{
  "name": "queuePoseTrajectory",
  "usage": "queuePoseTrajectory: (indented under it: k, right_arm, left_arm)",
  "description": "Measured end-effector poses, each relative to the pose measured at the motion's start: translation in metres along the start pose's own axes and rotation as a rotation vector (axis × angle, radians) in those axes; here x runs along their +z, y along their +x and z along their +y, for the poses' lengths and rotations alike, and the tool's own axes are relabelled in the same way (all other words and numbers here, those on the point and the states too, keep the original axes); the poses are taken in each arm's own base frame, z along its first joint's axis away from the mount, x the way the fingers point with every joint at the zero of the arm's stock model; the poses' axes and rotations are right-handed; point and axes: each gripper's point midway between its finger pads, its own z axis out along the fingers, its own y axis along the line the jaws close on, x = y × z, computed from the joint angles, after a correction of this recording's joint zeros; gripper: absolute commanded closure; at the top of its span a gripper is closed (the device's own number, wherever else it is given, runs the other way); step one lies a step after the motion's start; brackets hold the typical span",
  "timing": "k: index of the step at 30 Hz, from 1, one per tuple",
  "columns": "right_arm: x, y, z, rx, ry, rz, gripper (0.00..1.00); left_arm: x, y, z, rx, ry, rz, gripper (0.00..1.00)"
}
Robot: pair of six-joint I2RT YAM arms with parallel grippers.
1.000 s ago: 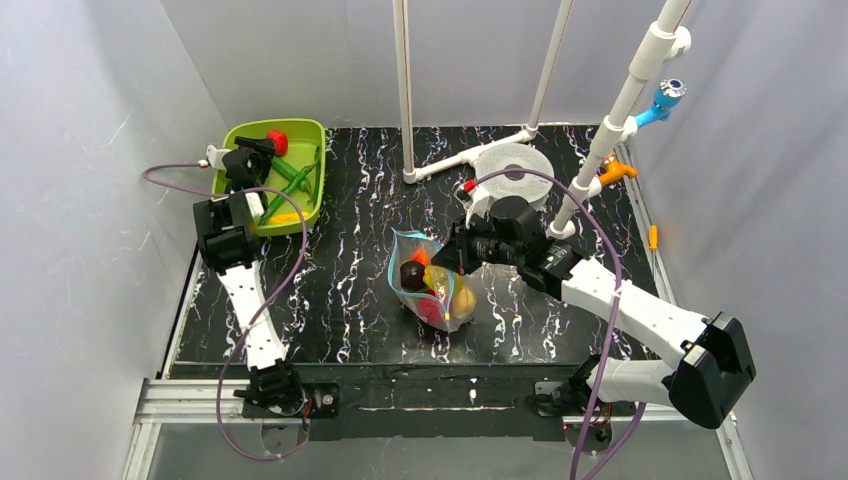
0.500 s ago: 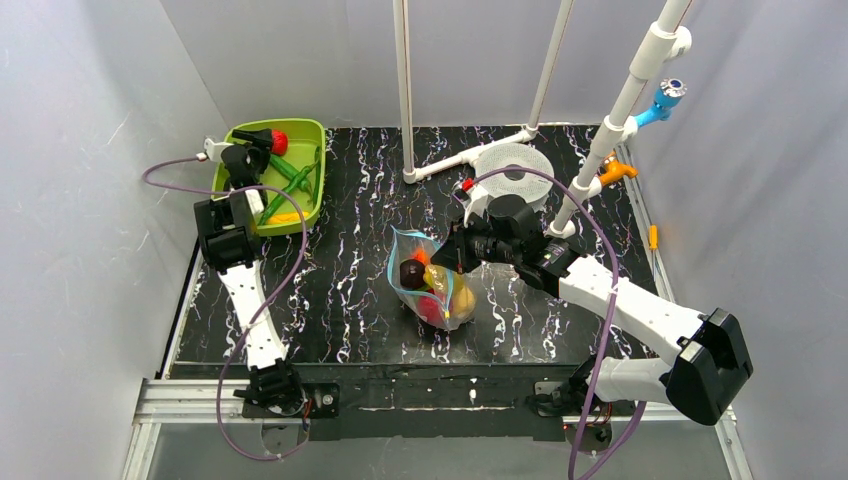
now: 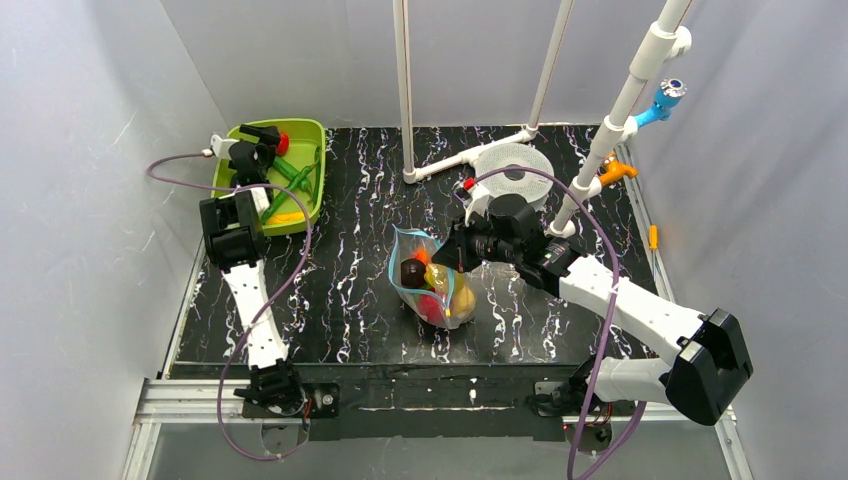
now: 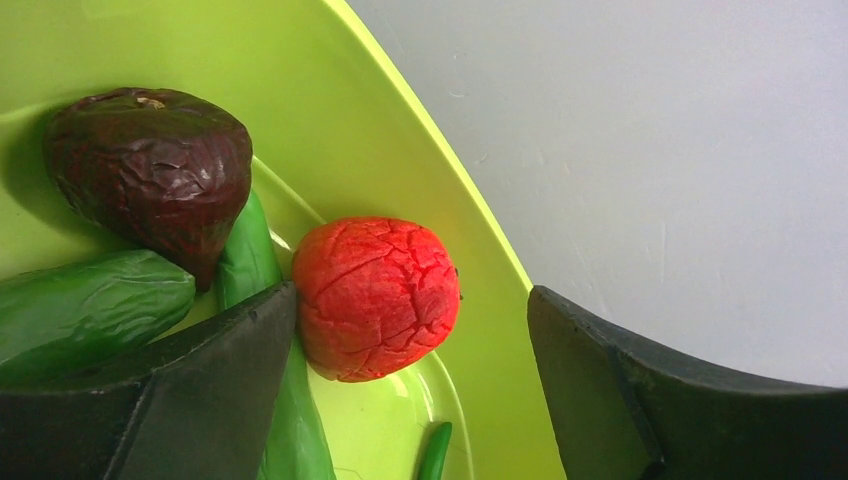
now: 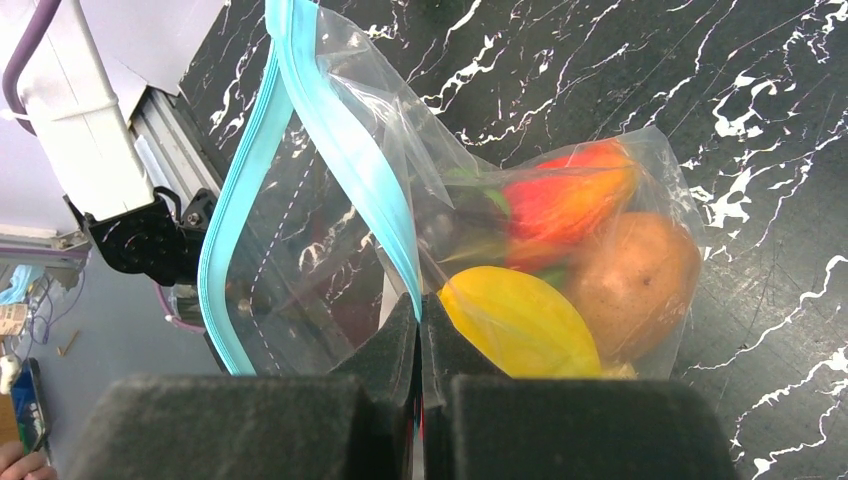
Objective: Place the food in the zip-top bag and seal the zipper
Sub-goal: Pick up the fake fruit from the bin.
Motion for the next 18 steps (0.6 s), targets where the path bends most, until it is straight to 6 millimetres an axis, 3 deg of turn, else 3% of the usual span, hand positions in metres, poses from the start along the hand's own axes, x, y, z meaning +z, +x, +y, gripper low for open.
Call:
queuePoseTrajectory:
  k: [5,11,18]
  right_arm:
    - [0.000,0.000,-0.002,0.002,0.004,0.000,0.99]
    - [0.000,-0.002,-0.005,0.006,0.014,-0.006,0.99]
    - [-0.001,-0.003,-0.008,0.009,0.020,-0.009,0.99]
  left_arm:
    - [0.002,0.004,-0.003,0.030,-0.023,-0.001,0.19]
    - [0.004,0.014,-0.008,0.093,-0.039,0.003,0.14]
    - [0.007,0.025,-0.014,0.186,-0.052,0.017,0.19]
